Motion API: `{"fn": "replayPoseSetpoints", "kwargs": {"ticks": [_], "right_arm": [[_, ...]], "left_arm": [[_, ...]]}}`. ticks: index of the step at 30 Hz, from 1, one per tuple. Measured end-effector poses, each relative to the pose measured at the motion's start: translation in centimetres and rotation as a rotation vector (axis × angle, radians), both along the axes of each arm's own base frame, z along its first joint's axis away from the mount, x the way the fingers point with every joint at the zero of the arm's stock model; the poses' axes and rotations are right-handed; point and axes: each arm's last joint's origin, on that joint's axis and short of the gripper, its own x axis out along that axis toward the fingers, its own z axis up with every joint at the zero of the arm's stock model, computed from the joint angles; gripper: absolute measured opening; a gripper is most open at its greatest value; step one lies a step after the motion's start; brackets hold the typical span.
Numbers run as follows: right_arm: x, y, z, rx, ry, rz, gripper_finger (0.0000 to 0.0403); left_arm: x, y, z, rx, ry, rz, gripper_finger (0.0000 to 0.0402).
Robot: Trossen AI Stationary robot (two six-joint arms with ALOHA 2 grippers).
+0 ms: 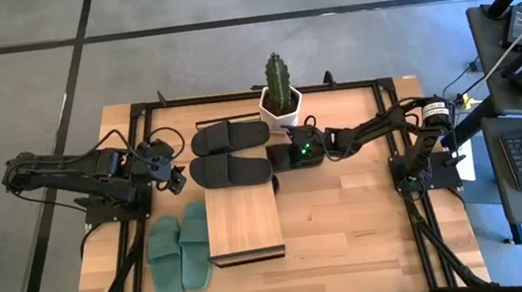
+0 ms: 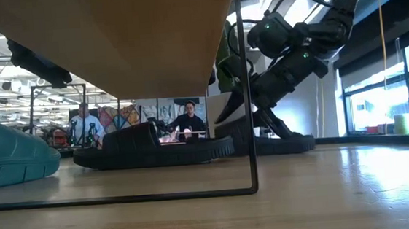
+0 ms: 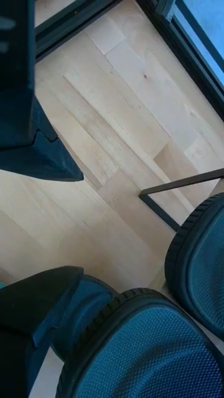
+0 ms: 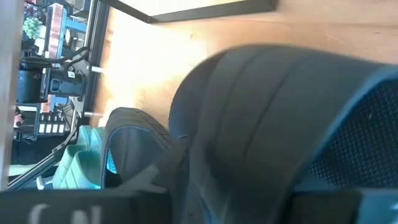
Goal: Pick and place slides into the shelf
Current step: Put the black slides under the shelf
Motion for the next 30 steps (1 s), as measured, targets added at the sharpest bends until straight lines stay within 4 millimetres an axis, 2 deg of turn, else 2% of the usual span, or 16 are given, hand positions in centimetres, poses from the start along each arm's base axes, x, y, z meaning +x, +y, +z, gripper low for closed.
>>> {"fn": "replayPoseSetpoints", "kwargs": {"ticks": [4,8,30], "right_arm": [[0.01,0.03,0.00,0.003,-0.001,0.008,0.0161],[0.01,0.08,0.01,0.010,-0.003,0.022,0.0176],[-0.58,0.27,0.49,-0.007,0.044,0.117,0.0179]], "left_arm": [[0.00,0.00,0.00,0.000,0.000,0.000,0.0225],[0.00,-0.01,0.00,0.000,0.000,-0.001,0.0225],[0.00,0.00,-0.01,0.000,0.001,-0.001,0.0225]]}}
